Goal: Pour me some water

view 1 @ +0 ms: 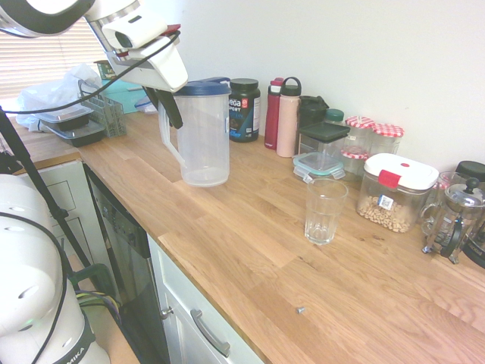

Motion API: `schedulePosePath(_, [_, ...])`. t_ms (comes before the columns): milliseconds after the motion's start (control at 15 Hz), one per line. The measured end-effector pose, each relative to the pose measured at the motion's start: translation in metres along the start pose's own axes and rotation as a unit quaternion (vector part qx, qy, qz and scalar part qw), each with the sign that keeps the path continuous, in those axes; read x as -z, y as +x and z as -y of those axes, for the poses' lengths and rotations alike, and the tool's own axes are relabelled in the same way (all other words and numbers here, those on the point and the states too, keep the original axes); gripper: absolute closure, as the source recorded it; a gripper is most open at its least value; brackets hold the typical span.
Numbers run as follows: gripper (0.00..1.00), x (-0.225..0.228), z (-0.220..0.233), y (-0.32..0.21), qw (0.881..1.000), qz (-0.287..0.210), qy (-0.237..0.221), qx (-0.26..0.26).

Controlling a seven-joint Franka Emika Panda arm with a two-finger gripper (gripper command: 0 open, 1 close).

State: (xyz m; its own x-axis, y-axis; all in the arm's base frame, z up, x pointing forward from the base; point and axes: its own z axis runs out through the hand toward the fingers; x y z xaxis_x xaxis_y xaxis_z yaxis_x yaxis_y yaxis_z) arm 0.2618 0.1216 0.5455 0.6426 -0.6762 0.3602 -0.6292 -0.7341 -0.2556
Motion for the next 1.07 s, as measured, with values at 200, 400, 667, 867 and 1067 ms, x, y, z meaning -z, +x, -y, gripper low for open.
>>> schedulePosePath(200, [1.0,-0.014,0.047,-0.012,1.0,0.001,0.007,0.012])
schedulePosePath(400, [1.0,-0.022,0.061,-0.009,1.0,0.007,0.001,0.014])
schedulePosePath(667, [1.0,-0.019,0.063,-0.011,1.0,0.007,0.002,0.014])
schedulePosePath(867, [1.0,-0.017,0.065,-0.012,1.0,0.012,0.011,0.01])
schedulePosePath(1067, [1.0,-0.019,0.068,-0.008,1.0,0.02,0.022,0.005])
